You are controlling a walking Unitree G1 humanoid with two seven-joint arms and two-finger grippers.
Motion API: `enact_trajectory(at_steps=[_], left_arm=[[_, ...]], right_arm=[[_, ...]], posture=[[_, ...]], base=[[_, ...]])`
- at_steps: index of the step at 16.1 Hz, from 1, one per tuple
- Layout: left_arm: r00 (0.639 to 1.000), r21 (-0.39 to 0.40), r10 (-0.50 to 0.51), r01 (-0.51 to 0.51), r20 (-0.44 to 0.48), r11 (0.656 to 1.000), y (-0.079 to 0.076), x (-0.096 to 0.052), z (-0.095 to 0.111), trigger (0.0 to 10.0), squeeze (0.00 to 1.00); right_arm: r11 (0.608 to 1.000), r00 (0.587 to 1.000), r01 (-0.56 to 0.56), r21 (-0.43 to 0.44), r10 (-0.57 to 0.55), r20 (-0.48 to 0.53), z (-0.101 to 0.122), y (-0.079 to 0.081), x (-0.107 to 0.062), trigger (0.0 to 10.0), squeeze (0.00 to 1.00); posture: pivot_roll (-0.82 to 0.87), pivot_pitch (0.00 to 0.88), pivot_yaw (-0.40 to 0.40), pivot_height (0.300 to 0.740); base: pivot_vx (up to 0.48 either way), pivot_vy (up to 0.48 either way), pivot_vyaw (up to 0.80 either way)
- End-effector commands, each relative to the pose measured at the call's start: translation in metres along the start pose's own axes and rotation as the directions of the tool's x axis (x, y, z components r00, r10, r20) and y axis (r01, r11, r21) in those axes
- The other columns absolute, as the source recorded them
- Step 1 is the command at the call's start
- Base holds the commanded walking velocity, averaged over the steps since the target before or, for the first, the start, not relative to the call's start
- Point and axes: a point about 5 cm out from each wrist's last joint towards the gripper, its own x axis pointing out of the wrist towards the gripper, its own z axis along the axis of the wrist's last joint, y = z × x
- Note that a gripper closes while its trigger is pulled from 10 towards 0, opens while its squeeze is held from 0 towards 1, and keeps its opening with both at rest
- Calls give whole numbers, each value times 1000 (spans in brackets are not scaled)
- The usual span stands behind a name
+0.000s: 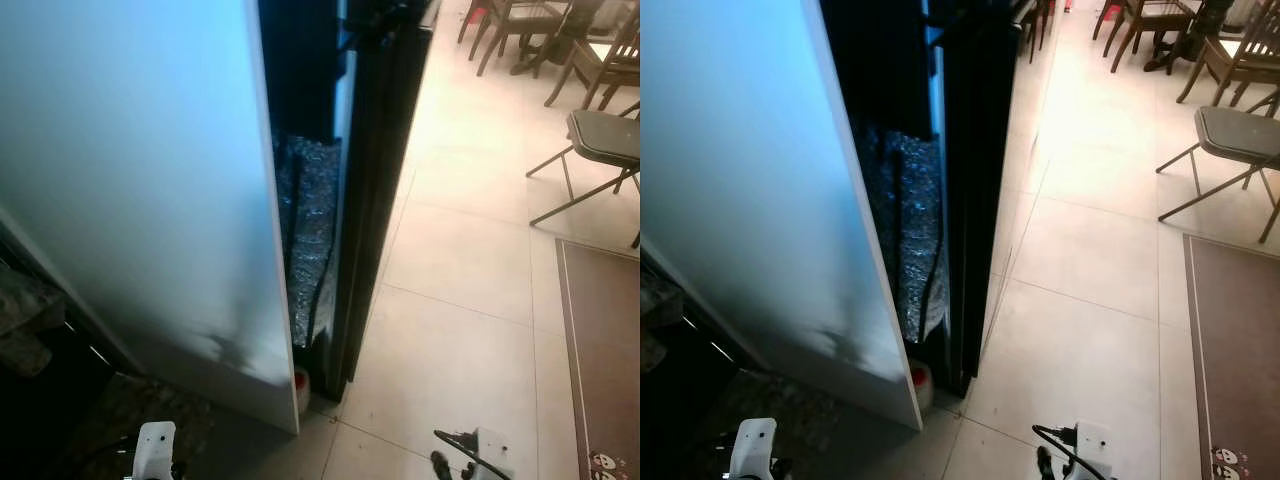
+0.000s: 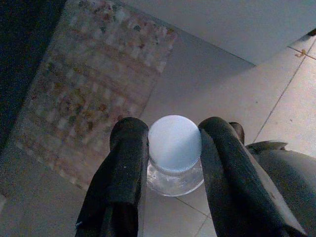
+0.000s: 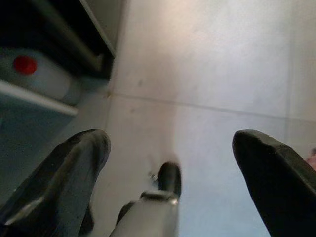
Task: Restocking fridge
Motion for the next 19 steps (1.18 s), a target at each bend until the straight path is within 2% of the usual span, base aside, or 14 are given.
enact_trajectory(at_steps=[1, 2, 3, 6, 7, 8, 9, 11, 14, 15, 16, 17, 18, 19], left_arm=[[1000, 7, -7, 7, -17, 1000, -3, 0, -4, 10000, 0], [1000, 9, -5, 5, -17, 1000, -2, 0, -4, 10000, 0], [1000, 10, -3, 3, -16, 1000, -1, -1, -4, 10000, 0], [1000, 12, -4, 4, -17, 1000, 1, -1, -6, 10000, 0], [1000, 29, -9, 10, -24, 1000, 2, -1, -7, 10000, 0], [1000, 38, -10, 11, -27, 999, 2, -2, -9, 10000, 0], [1000, 35, -6, 7, -27, 999, 3, -2, -11, 10000, 0], [1000, 37, 0, 2, -30, 999, 3, -3, -15, 10000, 0], [999, 35, 3, -1, -48, 999, 1, -5, -23, 10000, 0], [998, 14, 15, -14, -63, 1000, 0, -7, -30, 10000, 0], [997, 12, 15, -14, -70, 1000, 0, -8, -35, 10000, 0], [996, 9, 15, -14, -83, 1000, -1, -11, -43, 10000, 0], [996, 7, 16, -15, -87, 1000, -1, -12, -45, 10000, 0], [995, 7, 16, -15, -98, 1000, -1, -14, -52, 10000, 0]], right_arm=[[998, 997, 55, -1, -55, 47, 2, -7, -2, 10000, 0], [995, 992, 80, -52, -74, 99, 7, -7, -2, 10000, 0], [993, 982, 113, 18, -115, 149, 9, -8, -4, 10000, 0], [993, 956, 108, 49, -118, 268, 15, -6, -8, 10000, 0], [993, 847, 113, 21, -107, 520, 131, -3, 2, 10000, 0], [991, 790, 135, -2, -106, 603, 166, 2, -3, 10000, 0], [992, 717, 115, -46, -51, 696, 192, 21, -9, 10000, 0], [991, 618, 79, -108, 36, 785, 215, 40, -21, 10000, 0], [985, 549, 80, -150, 82, 832, 223, 49, -30, 10000, 0], [984, 529, 54, -170, 116, 840, 224, 61, -36, 10000, 0], [963, 524, 99, -251, 164, 836, 225, 68, -40, 10000, 0], [899, 462, 74, -432, 353, 814, 232, 95, -56, 10000, 0], [893, 451, 52, -448, 379, 808, 231, 100, -58, 10000, 0], [882, 415, -4, -471, 430, 802, 225, 119, -70, 10000, 0]], posture=[[87, 26, 26, 740], [86, 24, 26, 740], [74, 22, 30, 740], [58, 26, 41, 740], [52, 34, 48, 740], [58, 47, 48, 740], [64, 59, 45, 740], [64, 82, 41, 740], [64, 85, 26, 740], [60, 80, 21, 740], [55, 74, 17, 740], [35, 70, 16, 740], [35, 70, 16, 740], [15, 63, 16, 740]], base=[[0, 0, 0], [0, 0, 0], [0, 0, 0], [0, 0, 0], [0, 0, 0], [0, 0, 0], [0, 0, 0], [0, 0, 0], [0, 0, 0], [0, 0, 0], [0, 0, 0], [0, 0, 0], [0, 0, 0], [0, 0, 0]])
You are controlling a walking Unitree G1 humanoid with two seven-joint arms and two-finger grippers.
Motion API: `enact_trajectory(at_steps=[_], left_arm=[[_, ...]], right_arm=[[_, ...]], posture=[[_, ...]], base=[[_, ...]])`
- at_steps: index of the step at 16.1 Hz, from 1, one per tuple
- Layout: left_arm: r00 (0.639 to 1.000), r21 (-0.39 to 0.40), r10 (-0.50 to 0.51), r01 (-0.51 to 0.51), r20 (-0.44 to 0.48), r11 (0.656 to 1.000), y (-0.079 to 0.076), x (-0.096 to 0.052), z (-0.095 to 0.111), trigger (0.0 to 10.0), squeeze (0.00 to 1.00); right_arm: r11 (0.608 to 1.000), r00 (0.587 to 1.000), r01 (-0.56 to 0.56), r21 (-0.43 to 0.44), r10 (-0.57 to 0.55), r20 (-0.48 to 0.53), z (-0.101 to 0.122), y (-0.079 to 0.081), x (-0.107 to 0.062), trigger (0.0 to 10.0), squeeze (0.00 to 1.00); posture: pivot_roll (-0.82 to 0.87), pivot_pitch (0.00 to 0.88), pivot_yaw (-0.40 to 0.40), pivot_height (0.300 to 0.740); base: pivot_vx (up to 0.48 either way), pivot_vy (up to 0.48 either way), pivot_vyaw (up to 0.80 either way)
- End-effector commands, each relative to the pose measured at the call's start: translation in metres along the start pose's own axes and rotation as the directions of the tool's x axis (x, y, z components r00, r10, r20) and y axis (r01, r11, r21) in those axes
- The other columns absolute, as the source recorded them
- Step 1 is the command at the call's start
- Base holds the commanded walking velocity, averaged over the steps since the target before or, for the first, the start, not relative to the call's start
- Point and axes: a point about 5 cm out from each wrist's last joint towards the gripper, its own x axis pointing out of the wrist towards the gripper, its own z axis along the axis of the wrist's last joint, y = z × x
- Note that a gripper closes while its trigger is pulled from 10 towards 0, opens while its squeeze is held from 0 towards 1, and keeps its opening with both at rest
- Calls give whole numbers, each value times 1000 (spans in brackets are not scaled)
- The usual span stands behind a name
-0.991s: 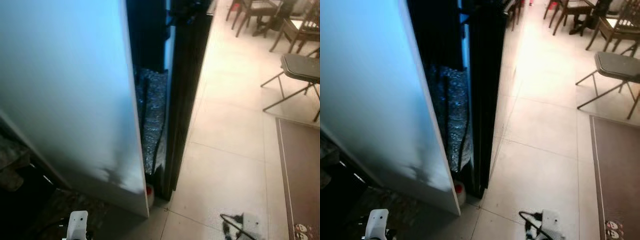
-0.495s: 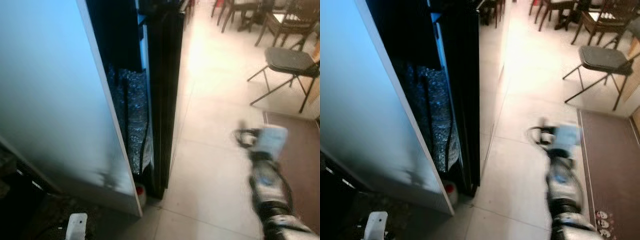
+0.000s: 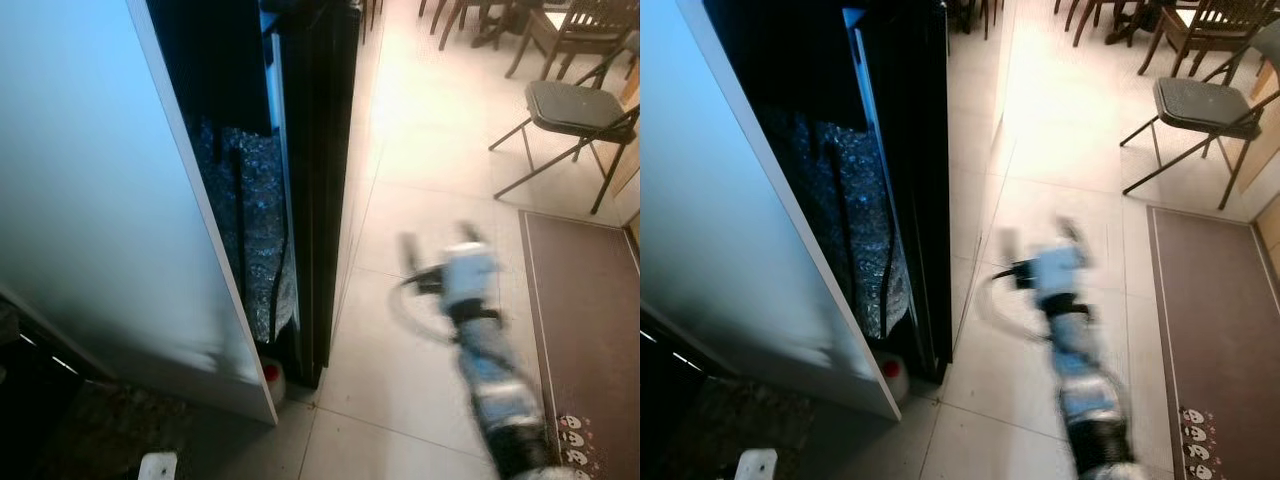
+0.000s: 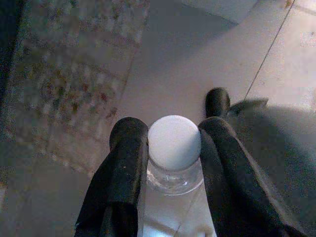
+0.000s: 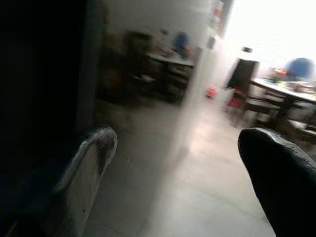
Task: Restocking fridge
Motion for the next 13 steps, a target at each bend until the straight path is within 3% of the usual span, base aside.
enact_trajectory(at_steps=[1, 3, 4, 6, 8, 11, 13], left_arm=[[999, 9, 12, -12, -31, 1000, 3, -3, -14, 10000, 0], [999, 7, 13, -13, -37, 1000, 3, -5, -18, 10000, 0], [999, -3, 24, -24, -37, 1000, 5, -7, -25, 10000, 0], [999, -2, 30, -30, -46, 1000, 8, -9, -30, 10000, 0], [998, 11, 43, -44, 50, 999, 27, 2, 17, 10000, 0], [998, 15, 50, -50, 48, 999, 31, 2, 18, 10000, 0], [999, 16, 39, -40, 31, 999, 28, 2, 17, 10000, 0]], right_arm=[[999, 999, -36, 22, 35, 26, 10, 16, -6, 10000, 0], [999, 1000, 0, 41, 0, 7, 11, 23, -18, 10000, 0], [973, 971, 219, 76, -210, -117, -2, 3, -39, 10000, 0], [921, 908, 381, 81, -357, -218, -14, -20, -57, 10000, 0], [873, 860, 481, 83, -451, -238, -16, -34, -71, 10000, 0], [893, 872, 441, 94, -401, -283, -17, -26, -78, 10000, 0], [936, 917, 335, 104, -300, -262, -16, -13, -68, 10000, 0]], posture=[[18, 65, 15, 740], [27, 60, 10, 740], [14, 49, 18, 740], [-5, 39, 37, 740], [-27, 29, 62, 740], [-43, 43, 72, 740], [-59, 37, 105, 740]], base=[[0, 0, 0], [0, 0, 0], [0, 0, 0], [0, 0, 0], [0, 0, 0], [0, 0, 0], [0, 0, 0]])
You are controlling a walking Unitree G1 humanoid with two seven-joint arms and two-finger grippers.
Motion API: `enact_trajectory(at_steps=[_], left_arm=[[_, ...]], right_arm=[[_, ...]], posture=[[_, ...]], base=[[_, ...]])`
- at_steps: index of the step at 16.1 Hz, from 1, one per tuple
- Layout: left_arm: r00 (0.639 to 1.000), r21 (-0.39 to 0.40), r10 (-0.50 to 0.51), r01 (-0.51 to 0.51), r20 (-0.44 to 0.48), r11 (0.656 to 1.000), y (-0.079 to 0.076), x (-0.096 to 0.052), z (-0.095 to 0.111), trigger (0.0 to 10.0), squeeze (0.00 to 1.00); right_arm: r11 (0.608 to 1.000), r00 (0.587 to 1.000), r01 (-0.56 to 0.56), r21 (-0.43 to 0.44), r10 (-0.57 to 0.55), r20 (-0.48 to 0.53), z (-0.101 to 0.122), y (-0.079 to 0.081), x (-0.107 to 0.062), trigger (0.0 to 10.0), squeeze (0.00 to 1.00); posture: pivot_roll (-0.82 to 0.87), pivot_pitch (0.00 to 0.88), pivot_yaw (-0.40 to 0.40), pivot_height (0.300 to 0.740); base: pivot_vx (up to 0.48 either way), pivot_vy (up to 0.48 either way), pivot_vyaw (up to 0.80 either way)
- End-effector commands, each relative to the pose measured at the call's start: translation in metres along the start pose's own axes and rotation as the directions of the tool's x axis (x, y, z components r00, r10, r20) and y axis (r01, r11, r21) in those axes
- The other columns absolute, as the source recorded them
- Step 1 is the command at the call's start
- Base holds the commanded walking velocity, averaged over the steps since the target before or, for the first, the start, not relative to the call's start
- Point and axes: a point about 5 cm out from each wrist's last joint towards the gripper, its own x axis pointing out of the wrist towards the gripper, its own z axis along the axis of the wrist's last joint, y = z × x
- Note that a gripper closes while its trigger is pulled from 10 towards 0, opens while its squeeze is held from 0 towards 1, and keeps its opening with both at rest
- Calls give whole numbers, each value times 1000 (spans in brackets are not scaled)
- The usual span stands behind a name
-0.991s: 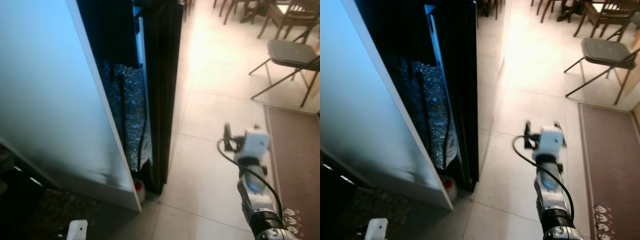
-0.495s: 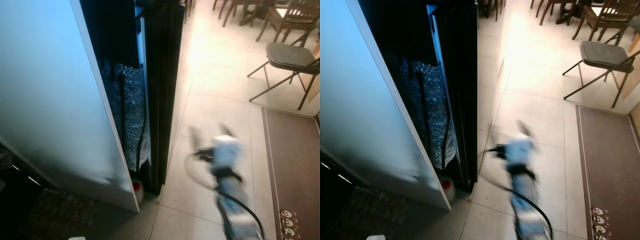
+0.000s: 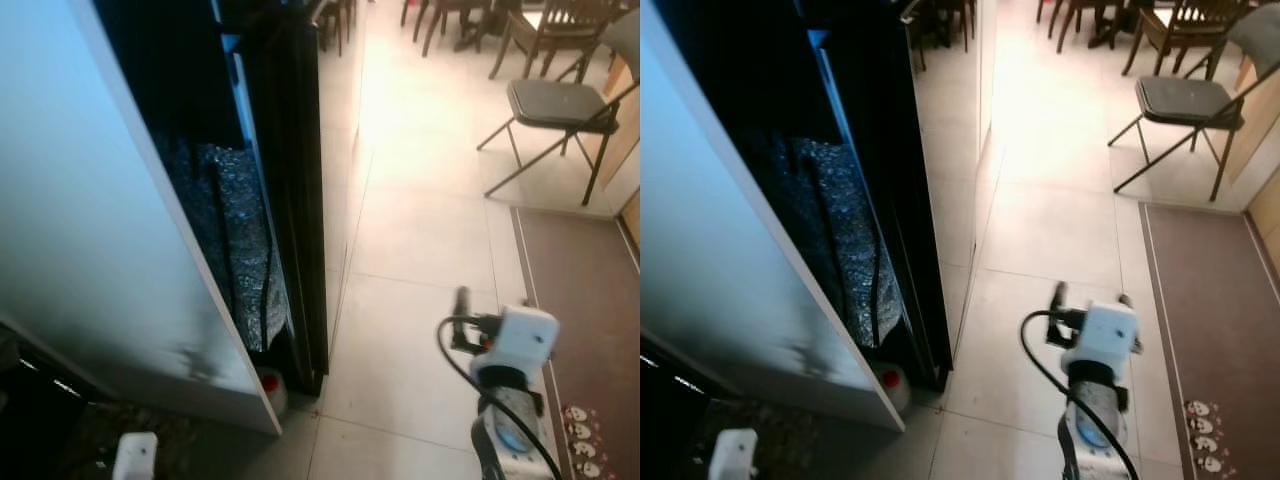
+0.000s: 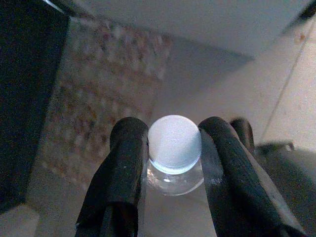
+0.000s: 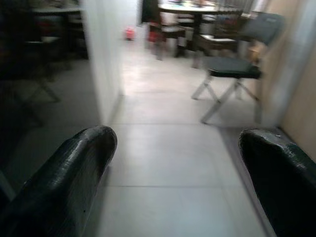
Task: Restocking fridge
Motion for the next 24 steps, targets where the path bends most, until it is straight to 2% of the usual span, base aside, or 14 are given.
enact_trajectory(at_steps=[1, 2, 4, 6, 8, 16, 20, 24], left_arm=[[999, 10, 5, -5, -38, 1000, 4, -2, -8, 10000, 0], [999, 19, 1, -1, -36, 1000, 3, -1, -6, 10000, 0], [1000, 16, 3, -2, -31, 1000, 3, -1, -4, 10000, 0], [999, 10, 14, -13, -41, 1000, 10, -1, -5, 10000, 0], [999, 5, 19, -19, -43, 1000, 12, -1, -5, 10000, 0], [998, 22, 1, 0, -56, 1000, 4, -1, -8, 10000, 0], [999, 37, -10, 12, -44, 999, -4, 1, 0, 10000, 0], [998, 46, -25, 28, -55, 999, -17, 1, -3, 10000, 0]], right_arm=[[999, 999, -50, 8, 50, -3, 2, 11, 2, 10000, 0], [997, 998, -62, 44, 62, 7, 7, 15, 5, 10000, 0], [996, 998, -67, 52, 67, 17, 10, 19, 7, 10000, 0], [992, 996, -86, 93, 85, 23, 12, 31, 9, 10000, 0], [988, 995, -98, 116, 97, 15, 11, 36, 10, 10000, 0], [992, 998, -66, 109, 65, 14, 12, 28, 20, 10000, 0], [992, 998, -63, 108, 62, 15, 12, 28, 21, 10000, 0], [992, 999, -49, 117, 48, 9, 11, 28, 22, 10000, 0]], posture=[[-54, 39, 109, 740], [-40, 45, 101, 740], [-38, 45, 100, 740], [-45, 19, 105, 740], [-40, 10, 98, 740], [-39, 0, 101, 740], [-37, 0, 105, 740], [-26, 0, 102, 740]], base=[[0, 281, 0], [0, 281, 0], [0, 283, 0], [0, 281, 0], [0, 283, 0], [0, 207, 0], [0, 256, 0], [0, 120, 0]])
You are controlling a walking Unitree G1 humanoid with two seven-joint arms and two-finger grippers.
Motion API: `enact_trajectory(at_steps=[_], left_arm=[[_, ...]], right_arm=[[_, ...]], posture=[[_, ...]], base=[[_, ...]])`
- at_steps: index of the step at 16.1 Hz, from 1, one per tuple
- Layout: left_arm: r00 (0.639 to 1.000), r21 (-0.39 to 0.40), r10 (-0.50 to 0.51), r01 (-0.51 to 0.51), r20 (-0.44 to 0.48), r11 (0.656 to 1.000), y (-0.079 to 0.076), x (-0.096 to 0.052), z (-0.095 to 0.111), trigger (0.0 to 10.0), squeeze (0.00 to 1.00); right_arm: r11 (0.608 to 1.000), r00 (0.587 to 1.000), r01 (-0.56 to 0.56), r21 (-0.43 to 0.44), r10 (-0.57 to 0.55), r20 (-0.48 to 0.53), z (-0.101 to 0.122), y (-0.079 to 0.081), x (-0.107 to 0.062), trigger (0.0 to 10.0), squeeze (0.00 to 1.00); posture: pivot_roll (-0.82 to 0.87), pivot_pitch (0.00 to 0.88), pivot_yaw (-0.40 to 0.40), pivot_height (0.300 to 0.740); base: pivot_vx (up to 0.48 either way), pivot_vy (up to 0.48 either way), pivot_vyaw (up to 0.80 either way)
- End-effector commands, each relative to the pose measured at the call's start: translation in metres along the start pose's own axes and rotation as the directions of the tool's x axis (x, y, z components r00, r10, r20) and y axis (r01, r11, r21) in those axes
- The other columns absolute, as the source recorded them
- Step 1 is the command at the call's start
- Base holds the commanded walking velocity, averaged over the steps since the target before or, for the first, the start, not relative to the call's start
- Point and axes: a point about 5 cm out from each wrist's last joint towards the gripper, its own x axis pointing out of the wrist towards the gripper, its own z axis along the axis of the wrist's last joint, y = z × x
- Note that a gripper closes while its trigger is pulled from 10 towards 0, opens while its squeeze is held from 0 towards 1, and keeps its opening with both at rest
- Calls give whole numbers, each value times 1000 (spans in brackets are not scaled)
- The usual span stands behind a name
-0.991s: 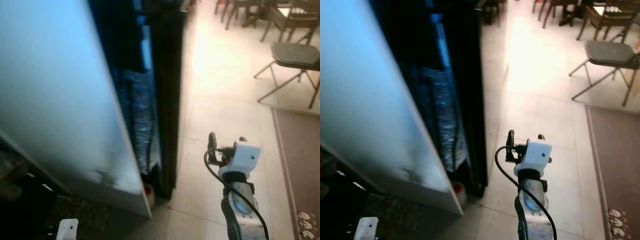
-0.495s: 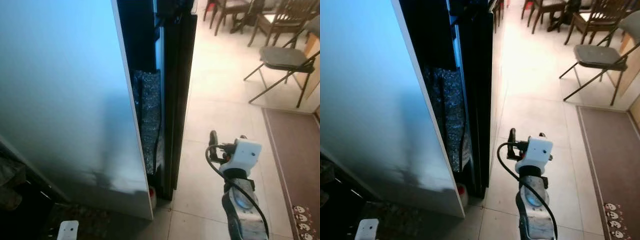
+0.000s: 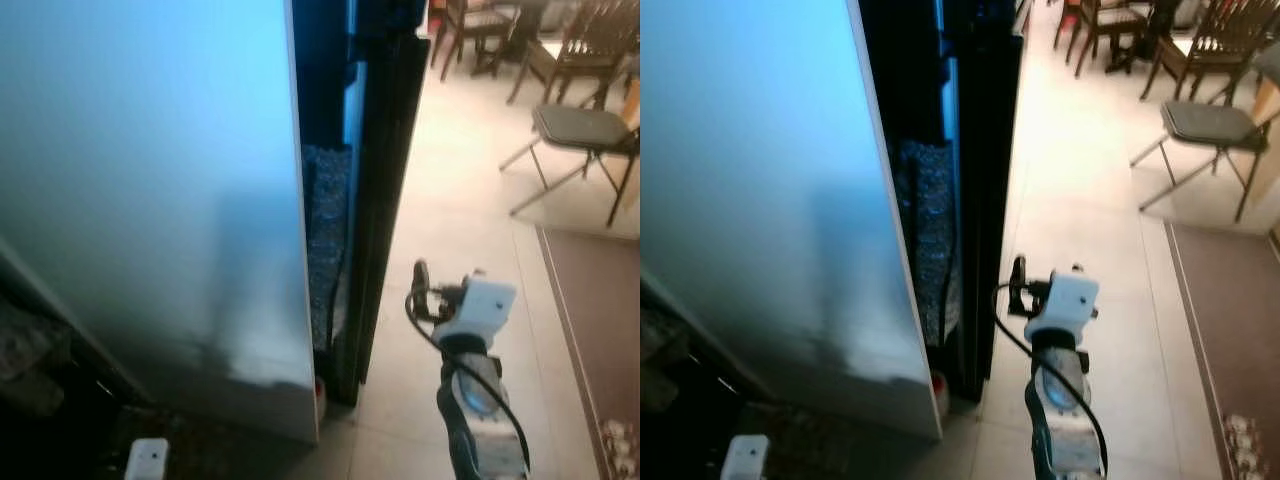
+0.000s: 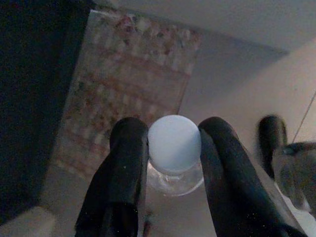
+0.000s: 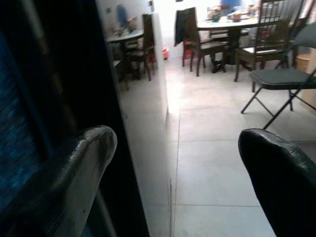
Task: Restocking fridge
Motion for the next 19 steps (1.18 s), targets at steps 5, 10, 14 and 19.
enact_trajectory(at_steps=[5, 10, 14, 19], left_arm=[[1000, 23, 15, -15, -10, 1000, 4, 0, -2, 10000, 0], [1000, 27, 15, -15, -5, 1000, 8, 0, 1, 10000, 0], [1000, 10, 12, -12, -1, 1000, 11, 0, 0, 10000, 0], [1000, -9, 7, -7, -1, 1000, -7, 1, 3, 10000, 0]], right_arm=[[1000, 999, 28, 11, -27, -25, -7, -3, -3, 10000, 0], [996, 996, 85, -20, -86, -30, -4, -22, 6, 10000, 0], [997, 998, 43, -64, -46, -49, 2, -41, 25, 10000, 0], [992, 996, -69, -110, 63, -57, -3, -17, 16, 10000, 0]], posture=[[-18, 13, 113, 740], [-9, 24, 117, 740], [-14, 27, 117, 740], [-30, 35, 74, 740]], base=[[0, 162, 0], [0, 0, 0], [0, 0, 0], [0, 0, 0]])
